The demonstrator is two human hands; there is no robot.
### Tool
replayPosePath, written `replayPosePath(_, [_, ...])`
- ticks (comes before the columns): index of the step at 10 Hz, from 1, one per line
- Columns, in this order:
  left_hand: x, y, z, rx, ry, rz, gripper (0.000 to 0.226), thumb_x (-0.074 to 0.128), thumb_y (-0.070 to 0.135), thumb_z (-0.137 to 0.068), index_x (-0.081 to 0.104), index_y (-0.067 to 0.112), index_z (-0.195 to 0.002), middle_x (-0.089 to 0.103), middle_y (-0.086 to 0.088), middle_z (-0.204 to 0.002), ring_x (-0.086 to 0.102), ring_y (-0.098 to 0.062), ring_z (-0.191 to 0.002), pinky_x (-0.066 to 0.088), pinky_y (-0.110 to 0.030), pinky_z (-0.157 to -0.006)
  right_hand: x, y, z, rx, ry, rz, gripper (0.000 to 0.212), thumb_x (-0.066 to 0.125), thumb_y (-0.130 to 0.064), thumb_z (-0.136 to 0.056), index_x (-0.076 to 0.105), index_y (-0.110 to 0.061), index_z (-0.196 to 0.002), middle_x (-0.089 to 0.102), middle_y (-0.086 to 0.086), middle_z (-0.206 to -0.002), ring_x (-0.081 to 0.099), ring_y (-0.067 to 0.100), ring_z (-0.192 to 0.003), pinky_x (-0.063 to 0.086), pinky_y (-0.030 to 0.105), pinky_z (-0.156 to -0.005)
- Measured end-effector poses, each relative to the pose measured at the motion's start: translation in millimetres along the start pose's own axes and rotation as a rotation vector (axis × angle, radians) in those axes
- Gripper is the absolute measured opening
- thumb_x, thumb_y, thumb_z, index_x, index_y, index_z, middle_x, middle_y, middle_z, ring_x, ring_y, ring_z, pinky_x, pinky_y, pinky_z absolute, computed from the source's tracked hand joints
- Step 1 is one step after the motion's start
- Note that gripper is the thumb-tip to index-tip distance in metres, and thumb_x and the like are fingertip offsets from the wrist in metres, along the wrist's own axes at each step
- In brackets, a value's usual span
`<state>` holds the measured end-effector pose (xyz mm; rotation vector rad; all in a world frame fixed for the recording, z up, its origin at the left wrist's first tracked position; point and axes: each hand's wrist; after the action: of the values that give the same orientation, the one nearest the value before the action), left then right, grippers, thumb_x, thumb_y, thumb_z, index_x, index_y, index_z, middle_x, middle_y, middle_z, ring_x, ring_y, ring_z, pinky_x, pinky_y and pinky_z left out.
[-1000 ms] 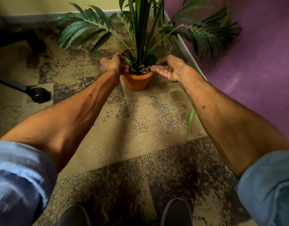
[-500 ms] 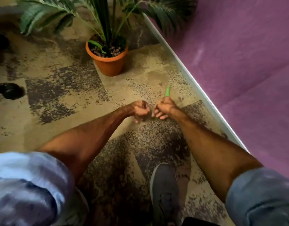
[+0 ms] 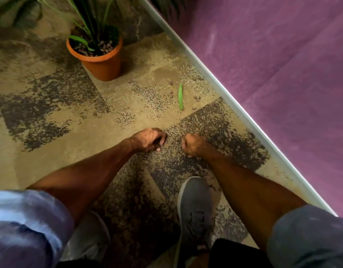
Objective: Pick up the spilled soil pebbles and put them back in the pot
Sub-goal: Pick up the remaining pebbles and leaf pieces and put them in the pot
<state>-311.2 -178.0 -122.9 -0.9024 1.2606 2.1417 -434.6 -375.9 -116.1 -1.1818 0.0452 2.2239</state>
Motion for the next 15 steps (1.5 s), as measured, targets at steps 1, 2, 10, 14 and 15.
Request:
replayPosePath(1, [-2.5,-4.1,-4.5,-0.022,0.025,0.045,0.004,0.066,0.008,-0.098,0.069,0.009,-0.096,0.073,-0.006,-0.097,0.072,-0.022,-0.084,0.061,-0.035,-0.080,-5.6,-2.7,-11.6,0.118,0.096,-0.390,0.014,0.061,-0.011,-0.102,0.073,-0.005,-0.105,0.077,0.015,-0.106,0.077,0.030,-0.099,0.065,0.047,-0.088])
replayPosePath(2, [-5.8,-4.9,-6.0,-0.132,0.043,0.134,0.010,0.061,0.008,-0.102,0.069,0.009,-0.097,0.074,-0.011,-0.101,0.073,-0.023,-0.082,0.061,-0.031,-0.074,-21.4,-9.9,-22.3,0.249,0.265,-0.688,0.020,0.059,-0.001,-0.101,0.070,-0.009,-0.086,0.077,0.017,-0.111,0.077,0.036,-0.104,0.064,0.052,-0.090])
replayPosePath(10, [-13.6,5.5,-105.0,-0.343,0.214,0.096,0.006,0.063,0.008,-0.098,0.064,0.011,-0.104,0.066,-0.006,-0.092,0.061,-0.019,-0.073,0.053,-0.015,-0.055,-107.3,30.8,-140.0,0.380,0.503,-0.730,0.011,0.074,-0.018,-0.095,0.064,-0.014,-0.100,0.072,0.003,-0.106,0.073,0.017,-0.092,0.064,0.028,-0.073])
replayPosePath(14, [-89.9,-17.8,-153.4,-0.433,0.591,0.373,0.026,0.058,0.007,-0.102,0.065,0.009,-0.127,0.075,-0.010,-0.111,0.076,-0.028,-0.094,0.065,-0.043,-0.082,-109.4,32.7,-181.0,0.295,0.479,-0.642,0.041,0.073,-0.014,-0.094,0.050,-0.008,-0.128,0.065,0.012,-0.121,0.075,0.032,-0.103,0.066,0.046,-0.079])
replayPosePath(15, [-91.1,-26.0,-176.1,-0.494,0.577,0.382,0.029,0.053,0.011,-0.108,0.063,0.004,-0.135,0.071,-0.006,-0.096,0.072,-0.023,-0.077,0.063,-0.022,-0.066,-108.5,37.9,-185.5,0.232,0.439,-0.512,0.041,0.072,-0.023,-0.095,0.056,-0.006,-0.128,0.065,0.014,-0.127,0.070,0.032,-0.112,0.063,0.046,-0.090])
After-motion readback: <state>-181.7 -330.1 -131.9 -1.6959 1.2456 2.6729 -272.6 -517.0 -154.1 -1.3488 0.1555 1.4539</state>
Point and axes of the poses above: each hand's wrist, its own z-axis away from the middle knuckle, its own x-axis out of the palm, y = z × x
